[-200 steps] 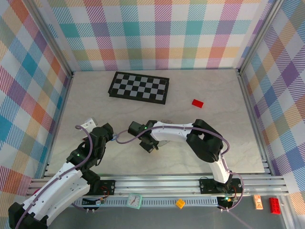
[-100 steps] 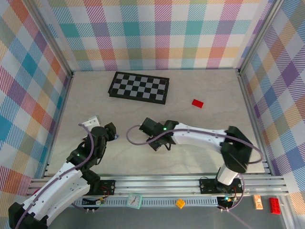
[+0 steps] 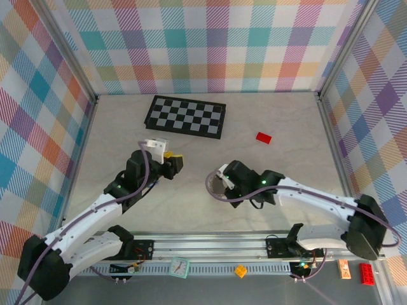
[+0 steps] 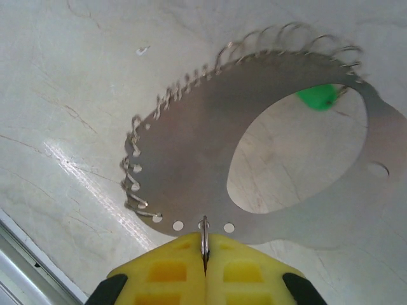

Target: Put the keys on the keyring

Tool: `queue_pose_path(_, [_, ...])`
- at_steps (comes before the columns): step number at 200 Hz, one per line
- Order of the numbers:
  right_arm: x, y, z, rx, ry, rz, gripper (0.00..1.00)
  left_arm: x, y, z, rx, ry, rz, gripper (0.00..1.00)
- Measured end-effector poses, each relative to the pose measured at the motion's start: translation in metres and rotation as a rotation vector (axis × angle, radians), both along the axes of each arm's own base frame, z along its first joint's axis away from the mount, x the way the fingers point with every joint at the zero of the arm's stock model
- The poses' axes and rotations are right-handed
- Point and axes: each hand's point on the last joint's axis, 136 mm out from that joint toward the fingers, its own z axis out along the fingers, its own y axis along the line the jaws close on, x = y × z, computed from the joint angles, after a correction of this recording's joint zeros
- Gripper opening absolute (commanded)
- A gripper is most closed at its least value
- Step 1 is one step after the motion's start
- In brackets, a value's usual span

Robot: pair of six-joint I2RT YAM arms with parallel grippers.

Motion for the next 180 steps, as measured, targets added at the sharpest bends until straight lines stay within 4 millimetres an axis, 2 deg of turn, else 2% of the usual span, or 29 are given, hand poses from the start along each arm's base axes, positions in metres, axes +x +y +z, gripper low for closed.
queue_pose_path(24, [0.003,-0.008,0.013,0.070,-0.046,-0.004,0.00,0.003,-0.020,0.001,0.032,-0.040,-0.099,0.40])
queue_pose_path(53, [0.010,-0.004,0.025,0.134,-0.112,0.071,0.00,0.005,-0.030,0.006,0.068,-0.119,-0.164,0.39])
queue_pose_path(94, [0.018,0.020,0.054,0.235,-0.252,0.266,0.00,0.002,-0.037,0.016,0.144,-0.232,-0.248,0.39])
queue_pose_path(128, [0.010,0.044,0.077,0.325,-0.355,0.459,0.00,-0.008,-0.042,0.023,0.175,-0.297,-0.323,0.38])
queue_pose_path(147, [0.004,0.052,0.082,0.344,-0.375,0.542,0.00,-0.014,-0.045,0.026,0.181,-0.320,-0.367,0.37])
queue_pose_path(180, [0.000,0.064,0.085,0.357,-0.373,0.629,0.00,-0.032,-0.054,0.018,0.194,-0.295,-0.493,0.31])
